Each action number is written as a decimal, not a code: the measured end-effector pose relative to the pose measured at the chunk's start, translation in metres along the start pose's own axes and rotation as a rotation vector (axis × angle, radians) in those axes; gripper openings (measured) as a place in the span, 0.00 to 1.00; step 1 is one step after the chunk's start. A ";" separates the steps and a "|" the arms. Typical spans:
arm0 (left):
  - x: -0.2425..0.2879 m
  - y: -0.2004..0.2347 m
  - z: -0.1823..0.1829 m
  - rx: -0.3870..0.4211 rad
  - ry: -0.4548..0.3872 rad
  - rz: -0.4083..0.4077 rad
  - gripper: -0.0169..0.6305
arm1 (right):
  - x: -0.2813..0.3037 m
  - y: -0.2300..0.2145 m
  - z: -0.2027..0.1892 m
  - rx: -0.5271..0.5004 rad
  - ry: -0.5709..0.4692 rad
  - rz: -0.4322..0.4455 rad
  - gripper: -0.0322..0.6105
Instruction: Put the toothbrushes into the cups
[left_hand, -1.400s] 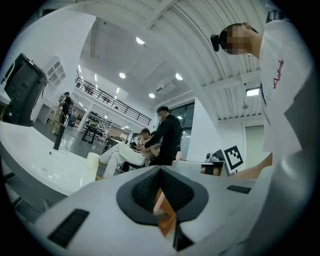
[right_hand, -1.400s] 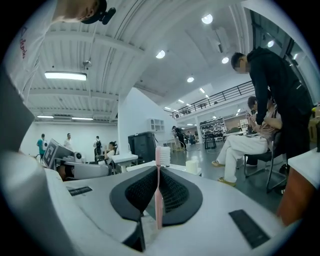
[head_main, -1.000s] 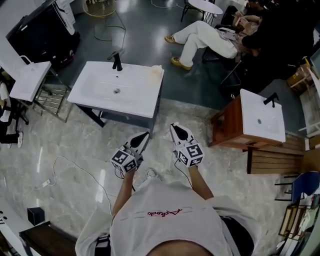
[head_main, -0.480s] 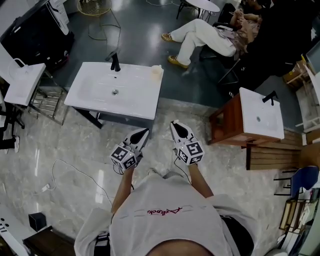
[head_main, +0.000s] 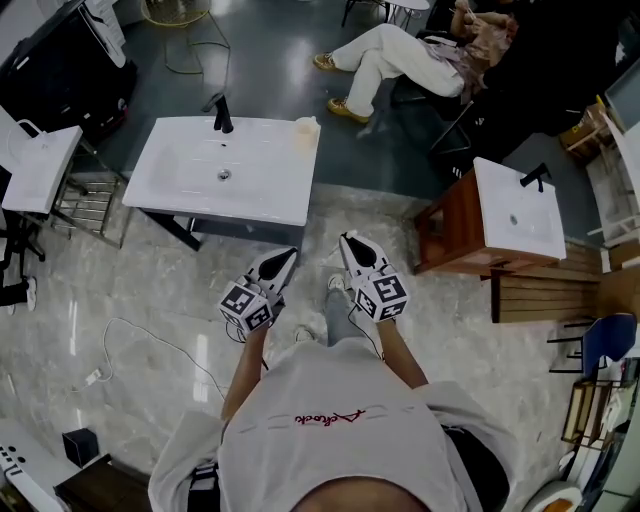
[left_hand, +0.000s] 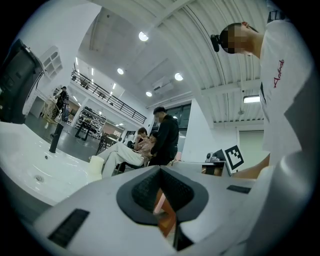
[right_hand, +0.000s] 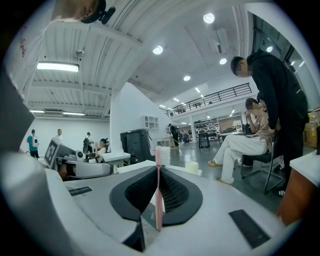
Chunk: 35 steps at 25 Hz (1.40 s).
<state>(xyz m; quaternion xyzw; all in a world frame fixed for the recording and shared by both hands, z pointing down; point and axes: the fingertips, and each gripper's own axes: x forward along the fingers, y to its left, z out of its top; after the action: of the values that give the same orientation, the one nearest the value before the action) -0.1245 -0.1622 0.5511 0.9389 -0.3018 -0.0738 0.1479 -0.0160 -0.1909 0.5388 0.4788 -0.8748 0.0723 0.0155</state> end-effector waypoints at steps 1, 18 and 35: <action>0.000 -0.001 0.000 0.002 -0.002 -0.003 0.05 | -0.002 0.000 0.000 -0.002 -0.001 -0.003 0.06; 0.019 0.008 0.008 0.037 -0.030 -0.042 0.05 | 0.003 -0.013 0.008 -0.019 -0.047 -0.032 0.06; 0.054 0.045 0.005 0.009 -0.006 -0.037 0.05 | 0.040 -0.046 -0.003 0.008 -0.014 -0.034 0.06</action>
<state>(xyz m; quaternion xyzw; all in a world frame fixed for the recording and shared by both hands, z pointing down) -0.1067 -0.2301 0.5584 0.9448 -0.2850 -0.0782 0.1415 0.0011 -0.2481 0.5509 0.4943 -0.8662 0.0722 0.0086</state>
